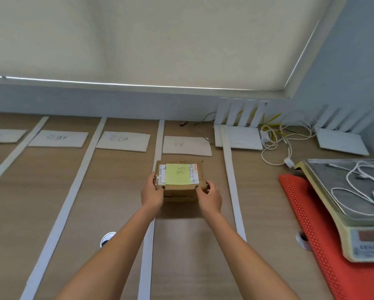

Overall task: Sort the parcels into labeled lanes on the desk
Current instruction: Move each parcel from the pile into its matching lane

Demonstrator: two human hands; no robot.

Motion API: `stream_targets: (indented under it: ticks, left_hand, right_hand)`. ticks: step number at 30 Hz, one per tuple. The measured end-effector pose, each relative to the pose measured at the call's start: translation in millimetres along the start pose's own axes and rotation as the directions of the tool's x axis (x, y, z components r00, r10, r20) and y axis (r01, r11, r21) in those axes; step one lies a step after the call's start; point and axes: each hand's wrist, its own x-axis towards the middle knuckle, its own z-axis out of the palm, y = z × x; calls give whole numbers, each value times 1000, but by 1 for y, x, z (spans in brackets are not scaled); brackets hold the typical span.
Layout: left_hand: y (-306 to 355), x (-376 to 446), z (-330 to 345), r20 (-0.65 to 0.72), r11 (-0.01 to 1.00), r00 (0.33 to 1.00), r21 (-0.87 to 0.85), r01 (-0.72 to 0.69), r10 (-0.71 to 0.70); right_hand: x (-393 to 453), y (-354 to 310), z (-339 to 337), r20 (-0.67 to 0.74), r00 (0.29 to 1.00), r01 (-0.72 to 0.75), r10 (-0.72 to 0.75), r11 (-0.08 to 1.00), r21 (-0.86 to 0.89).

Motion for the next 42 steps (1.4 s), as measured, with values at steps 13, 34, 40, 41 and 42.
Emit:
stream_targets:
  ticks: [13,34,40,41,42]
  left_hand:
    - [-3,94,34,-93,999,996,33,2,1]
    - [-26,-121,-58,132,981,991,187,-59,35]
    - [8,-192,-91,105,979,986,138,-147,133]
    - [13,-202,-97,94,978,984,132,-164,152]
    - [16,-213,-102,82,976,983,126,-176,167]
  right_hand:
    - [89,-6,39,-79,996,30,-31,999,-14]
    - [-125,24,-62,117,992,-35,46,995,-98]
    - [-193,-15,-88,234,968,107,-88,992,-70]
    - [-203,-20,-91,237,965,130,-111,989,-65]
    - [-214,-25,-92,241,962,150,-131,987,-62]
